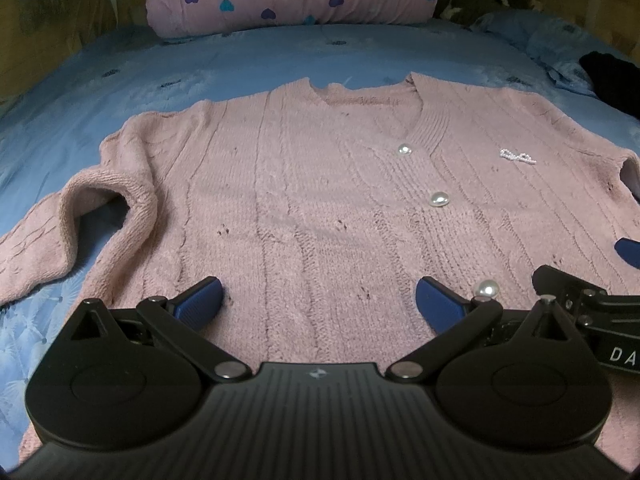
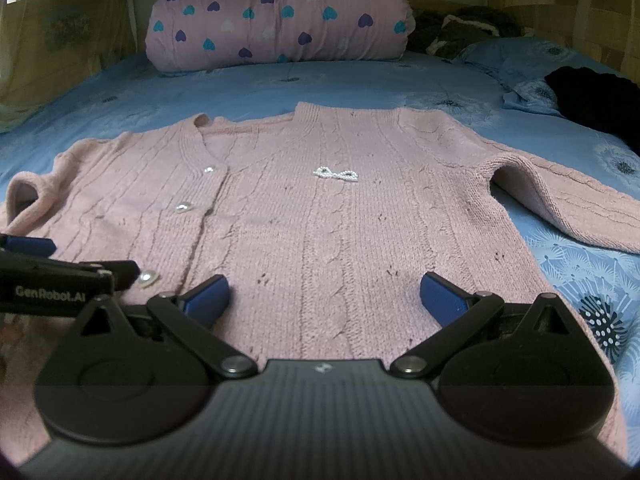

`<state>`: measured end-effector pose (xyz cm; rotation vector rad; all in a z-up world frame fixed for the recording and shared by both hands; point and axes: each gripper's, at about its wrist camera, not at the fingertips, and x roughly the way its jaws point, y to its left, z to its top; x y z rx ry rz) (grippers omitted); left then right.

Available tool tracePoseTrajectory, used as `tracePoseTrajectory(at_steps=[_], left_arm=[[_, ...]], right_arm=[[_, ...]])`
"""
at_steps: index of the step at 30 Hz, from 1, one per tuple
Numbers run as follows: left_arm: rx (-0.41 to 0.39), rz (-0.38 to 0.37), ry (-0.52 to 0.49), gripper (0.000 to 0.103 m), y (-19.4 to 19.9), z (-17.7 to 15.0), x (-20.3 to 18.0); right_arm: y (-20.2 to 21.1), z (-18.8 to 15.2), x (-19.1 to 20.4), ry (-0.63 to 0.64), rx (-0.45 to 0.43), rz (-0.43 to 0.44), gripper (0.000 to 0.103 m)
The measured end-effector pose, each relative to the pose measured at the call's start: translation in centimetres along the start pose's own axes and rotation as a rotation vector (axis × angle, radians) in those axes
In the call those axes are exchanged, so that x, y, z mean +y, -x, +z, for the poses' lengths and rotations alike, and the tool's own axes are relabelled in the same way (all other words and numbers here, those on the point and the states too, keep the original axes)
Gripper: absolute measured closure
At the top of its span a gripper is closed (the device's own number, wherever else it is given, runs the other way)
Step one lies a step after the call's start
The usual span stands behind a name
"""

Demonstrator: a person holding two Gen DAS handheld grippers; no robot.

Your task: Fold small clothes

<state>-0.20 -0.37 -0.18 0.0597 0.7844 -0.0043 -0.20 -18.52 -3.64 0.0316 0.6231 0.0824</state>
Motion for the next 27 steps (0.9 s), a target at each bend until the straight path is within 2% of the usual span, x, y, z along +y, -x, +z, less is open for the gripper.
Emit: tracePoseTrajectory(at_steps=[13,21,27], left_arm=[[0.070,-0.014,0.047,0.000,1.3,1.0,0.6],[0.063,-0.005,0.043,0.000,2.9,2.5,0.8],[0.094,-0.026,0.082,0.000,3.6,4.2,0.7]], right_arm=[[0.7,0.6,-0.4,-0.020,0.026,0.044,0.000],[2.2,2.2,-3.0,-0.189,0.031,0.111,0.000],[3.8,4.4,-4.9,-0.251,0.001,0.133,0.000]])
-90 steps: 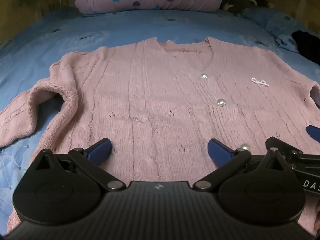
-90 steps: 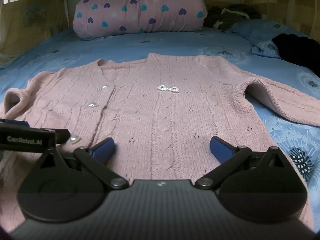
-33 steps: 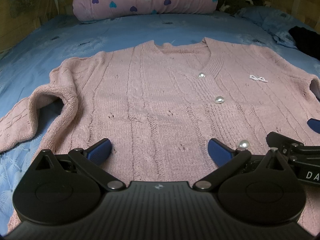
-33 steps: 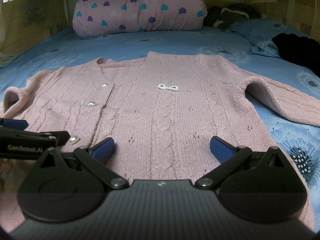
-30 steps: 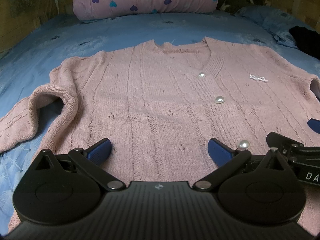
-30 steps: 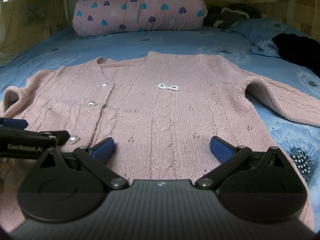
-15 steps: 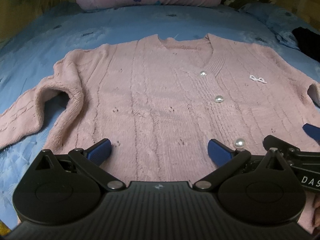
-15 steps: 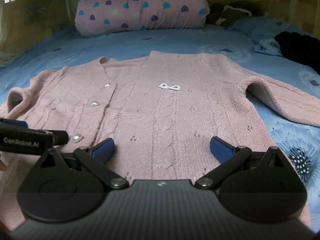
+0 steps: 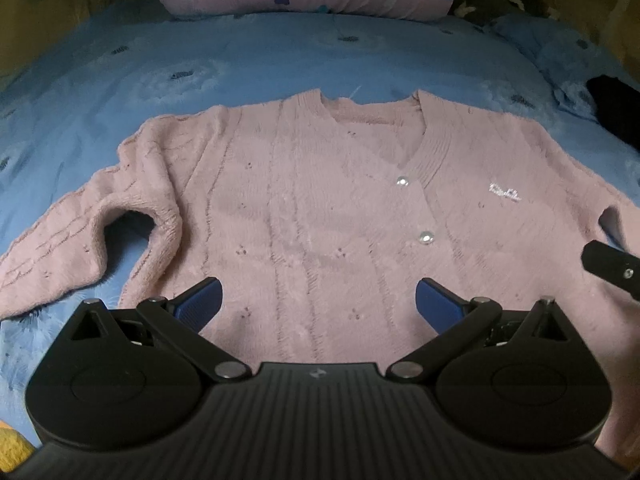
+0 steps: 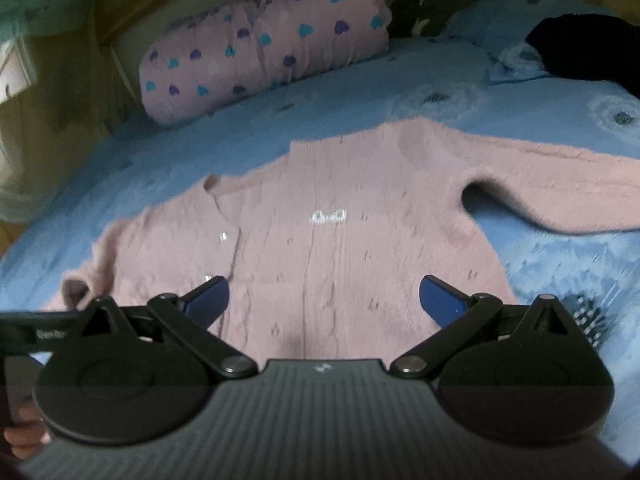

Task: Fold small clothes
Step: 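Move the right tool over the cardigan sleeve nearest it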

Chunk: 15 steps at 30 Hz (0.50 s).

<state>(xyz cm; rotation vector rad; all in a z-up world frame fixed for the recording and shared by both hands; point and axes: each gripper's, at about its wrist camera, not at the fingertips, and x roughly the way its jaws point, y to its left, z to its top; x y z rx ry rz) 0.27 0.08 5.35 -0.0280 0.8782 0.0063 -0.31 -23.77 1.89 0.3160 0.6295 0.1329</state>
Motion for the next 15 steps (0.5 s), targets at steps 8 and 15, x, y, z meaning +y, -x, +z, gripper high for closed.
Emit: tracePoseTrajectory(at_steps=[8,15], left_arm=[[-0.015,0.008,-0.010,0.000,-0.1,1.9,-1.3],[-0.006,-0.007,-0.008,0.000,-0.3,2.8,-2.7]], right_arm=[[0.5,3.4,-3.6,-0.070,-0.038,-0.111,0.000],[-1.0,4.5,-9.2,-0.323,-0.057,-0.234,0.000]])
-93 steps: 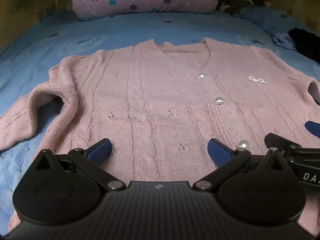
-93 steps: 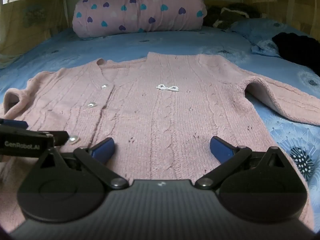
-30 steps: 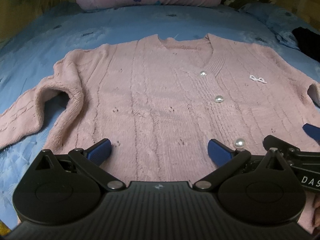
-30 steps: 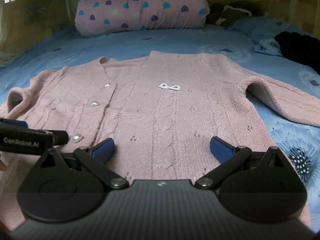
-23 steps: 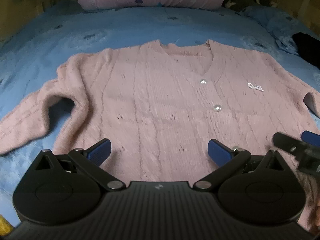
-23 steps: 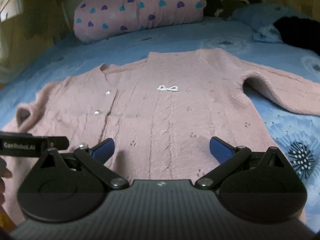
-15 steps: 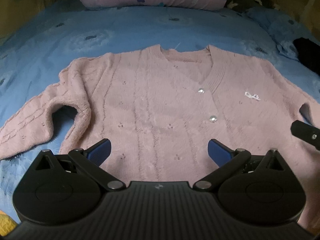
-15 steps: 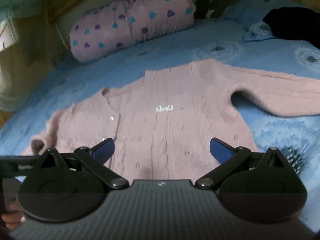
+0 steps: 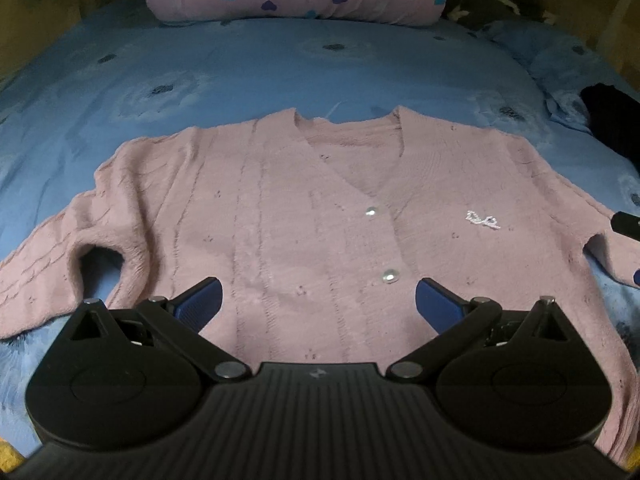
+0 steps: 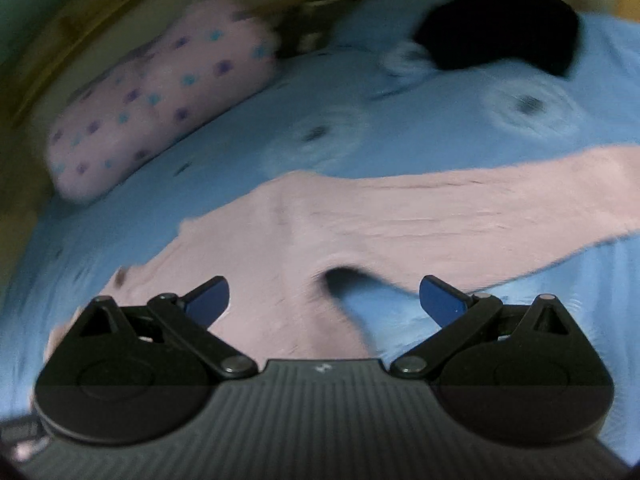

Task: Fold small clothes
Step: 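Move the right tool over the cardigan sleeve nearest it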

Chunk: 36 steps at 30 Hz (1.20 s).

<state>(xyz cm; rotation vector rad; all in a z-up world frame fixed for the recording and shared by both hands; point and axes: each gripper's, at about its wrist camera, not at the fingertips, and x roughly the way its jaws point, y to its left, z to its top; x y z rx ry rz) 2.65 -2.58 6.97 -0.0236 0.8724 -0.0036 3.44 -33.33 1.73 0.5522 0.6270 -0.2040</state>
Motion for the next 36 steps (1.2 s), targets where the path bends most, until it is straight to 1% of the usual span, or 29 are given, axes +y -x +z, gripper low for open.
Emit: tracePoseTrajectory(at_steps=[3,7,10,13,16,22,30,33,36], left_arm=[[0.003,0.010,-0.004,0.000,-0.5,0.2,-0.6],[0.027,0.018,0.002,0.000,-1.8,0.3,-1.0],[0.040,0.023,-0.001,0.000,-2.6,0.2,-1.3],[0.055,0.026,-0.009,0.000,-3.5,0.1,-1.6],[0.068,0.031,-0.015,0.000,-4.3,0.0,-1.9],[0.103,0.031,-0.013,0.000,-5.9,-0.3,-2.1],[0.112,0.028,-0.018,0.000,-6.6,-0.6,-2.3],[0.111,0.028,-0.019,0.000,-6.7,-0.6,-2.3],[0.110,0.029,-0.022,0.000,-6.7,-0.6,-2.3]], right_arm=[[-0.4,0.2,-2.1,-0.081,-0.014,-0.064,0.000],[-1.3,0.7,-4.1,-0.123,-0.012,-0.149,0.000],[-1.8,0.8,-5.2,-0.149,-0.006,-0.177,0.000],[-2.2,1.0,-6.0,-0.165,-0.022,-0.190,0.000],[-2.6,1.4,-6.6,-0.182,-0.042,-0.191,0.000],[-3.5,2.1,-7.8,-0.214,-0.052,-0.170,0.000],[-4.0,1.7,-6.9,-0.132,-0.046,-0.195,0.000],[-3.8,1.8,-7.4,-0.156,-0.055,-0.176,0.000],[-3.4,1.8,-8.1,-0.219,-0.078,-0.140,0.000]])
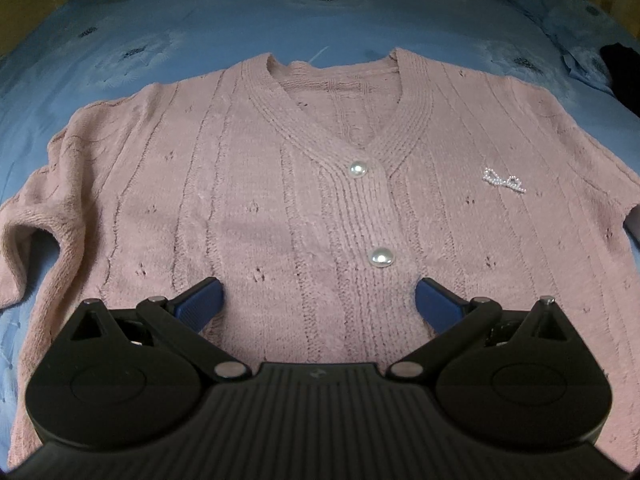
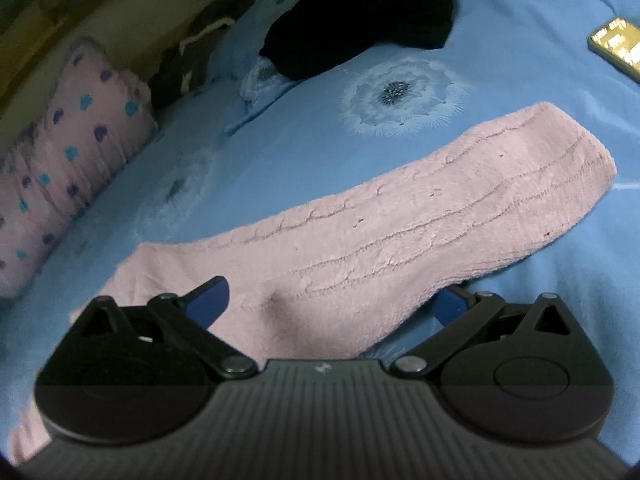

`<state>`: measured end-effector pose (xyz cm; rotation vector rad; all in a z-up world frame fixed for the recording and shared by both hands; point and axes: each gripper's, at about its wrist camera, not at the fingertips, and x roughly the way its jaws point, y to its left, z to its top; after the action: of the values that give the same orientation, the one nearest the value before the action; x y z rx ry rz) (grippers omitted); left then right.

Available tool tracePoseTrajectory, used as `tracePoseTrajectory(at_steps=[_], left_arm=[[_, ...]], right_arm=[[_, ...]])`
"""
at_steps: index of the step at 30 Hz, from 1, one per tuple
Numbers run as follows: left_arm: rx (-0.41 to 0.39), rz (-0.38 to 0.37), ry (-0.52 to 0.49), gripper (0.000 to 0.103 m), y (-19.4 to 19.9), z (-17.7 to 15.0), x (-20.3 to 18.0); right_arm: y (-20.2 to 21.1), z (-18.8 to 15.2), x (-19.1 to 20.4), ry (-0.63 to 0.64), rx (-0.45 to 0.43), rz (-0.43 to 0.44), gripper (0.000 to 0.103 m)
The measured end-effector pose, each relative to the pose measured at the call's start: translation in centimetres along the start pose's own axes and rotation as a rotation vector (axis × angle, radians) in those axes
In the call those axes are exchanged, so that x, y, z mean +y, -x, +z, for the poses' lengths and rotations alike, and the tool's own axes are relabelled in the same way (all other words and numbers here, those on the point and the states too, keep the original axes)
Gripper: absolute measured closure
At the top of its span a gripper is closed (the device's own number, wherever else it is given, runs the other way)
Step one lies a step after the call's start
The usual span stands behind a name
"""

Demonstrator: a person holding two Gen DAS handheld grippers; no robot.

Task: Fold small clothes
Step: 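Move the right tool over the cardigan sleeve nearest it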

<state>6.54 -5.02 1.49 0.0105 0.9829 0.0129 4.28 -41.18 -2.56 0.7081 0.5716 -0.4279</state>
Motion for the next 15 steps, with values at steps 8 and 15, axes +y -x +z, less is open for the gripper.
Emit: tracePoseTrajectory(at_steps=[8,15], left_arm=[[-0.002,-0.015,-0.027,0.000,0.5,0.0,0.1],[-0.012,-0.020,-0.072,0.000,1.2,0.0,0.8]], right_arm=[[0.8,0.4,-0.7,-0.101,-0.056,0.051,0.008],[0.8,0.4,-1.0,-0.112,-0.066,0.043,0.031]])
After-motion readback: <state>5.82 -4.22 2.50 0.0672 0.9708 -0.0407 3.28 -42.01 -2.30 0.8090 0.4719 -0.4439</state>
